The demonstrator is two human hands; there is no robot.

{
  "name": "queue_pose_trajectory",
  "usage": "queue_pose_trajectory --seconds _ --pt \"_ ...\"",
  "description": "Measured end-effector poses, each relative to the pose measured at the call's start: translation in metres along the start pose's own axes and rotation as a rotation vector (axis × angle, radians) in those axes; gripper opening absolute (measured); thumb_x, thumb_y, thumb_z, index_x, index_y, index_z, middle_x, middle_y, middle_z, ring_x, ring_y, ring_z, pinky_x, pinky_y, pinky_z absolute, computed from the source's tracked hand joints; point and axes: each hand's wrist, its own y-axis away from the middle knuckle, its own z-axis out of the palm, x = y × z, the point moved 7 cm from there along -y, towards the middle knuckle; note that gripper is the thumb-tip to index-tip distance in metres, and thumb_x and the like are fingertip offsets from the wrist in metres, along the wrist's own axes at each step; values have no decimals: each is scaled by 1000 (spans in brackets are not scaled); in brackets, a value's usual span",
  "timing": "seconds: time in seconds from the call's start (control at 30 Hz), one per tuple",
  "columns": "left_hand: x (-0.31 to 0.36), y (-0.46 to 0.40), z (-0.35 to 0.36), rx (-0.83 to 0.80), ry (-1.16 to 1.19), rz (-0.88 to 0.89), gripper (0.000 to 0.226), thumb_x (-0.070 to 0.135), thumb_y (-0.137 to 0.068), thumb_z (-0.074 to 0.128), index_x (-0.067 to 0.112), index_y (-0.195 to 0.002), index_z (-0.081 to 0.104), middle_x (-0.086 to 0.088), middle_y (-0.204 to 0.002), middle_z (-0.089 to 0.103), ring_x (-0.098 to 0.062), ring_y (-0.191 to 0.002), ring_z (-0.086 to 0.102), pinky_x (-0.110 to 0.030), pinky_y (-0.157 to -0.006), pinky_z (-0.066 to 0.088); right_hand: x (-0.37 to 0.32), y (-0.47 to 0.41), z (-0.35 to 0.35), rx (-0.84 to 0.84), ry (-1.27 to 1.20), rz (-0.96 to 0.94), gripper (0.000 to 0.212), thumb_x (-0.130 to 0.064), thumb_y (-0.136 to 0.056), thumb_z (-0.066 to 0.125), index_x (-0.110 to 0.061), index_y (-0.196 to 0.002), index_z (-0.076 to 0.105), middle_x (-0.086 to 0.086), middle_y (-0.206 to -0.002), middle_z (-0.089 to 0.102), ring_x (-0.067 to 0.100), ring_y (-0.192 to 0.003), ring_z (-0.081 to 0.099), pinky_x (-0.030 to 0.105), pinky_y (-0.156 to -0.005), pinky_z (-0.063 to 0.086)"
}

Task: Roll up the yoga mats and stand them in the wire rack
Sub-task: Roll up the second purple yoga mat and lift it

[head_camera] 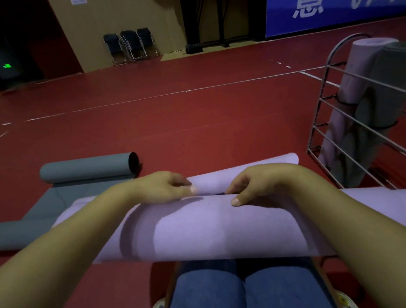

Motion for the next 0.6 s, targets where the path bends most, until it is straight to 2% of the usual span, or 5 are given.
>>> queue_pose_trajectory --seconds 0.1,0.2,0.37,0.5,0.6 --pt "43 24 15 106 -318 305 67 57 -72 73 23 -127 55 5 -122 55 -14 -112 52 -28 -96 41 3 -2 1 1 -52 18 37 -28 -83 72 -18 -119 67 -2 -112 70 19 -110 63 39 -103 45" --pt "49 30 43 165 -530 340 80 62 -63 74 21 -127 49 2 -122 51 -20 -107 49 -35 -92 42 -2 0 0 33 3 12 35 -30 -81 74 -19 -114 68 -6 -106 70 18 -104 64 36 -99 47" --pt "44 19 38 111 -431 308 86 58 -68 74 19 -138 43 -1 -134 50 -19 -118 48 -32 -97 40 -37 22 -8 442 398 -98 20 -25 -83 67 -23 -103 68 -5 -100 62 17 -95 57 31 -82 47" --pt "46 5 31 5 -416 268 78 55 -73 72 16 -135 46 -3 -129 53 -21 -114 51 -35 -97 42 -39 26 15 421 483 -97 29 -34 -87 60 -21 -113 64 2 -115 58 24 -107 55 41 -88 49" --pt "40 -5 24 -65 -313 230 81 54 -74 73 21 -140 42 1 -137 50 -19 -120 48 -32 -100 39 -32 26 19 377 491 -105 58 -56 -74 69 -17 -117 60 3 -110 58 22 -100 55 40 -87 47"
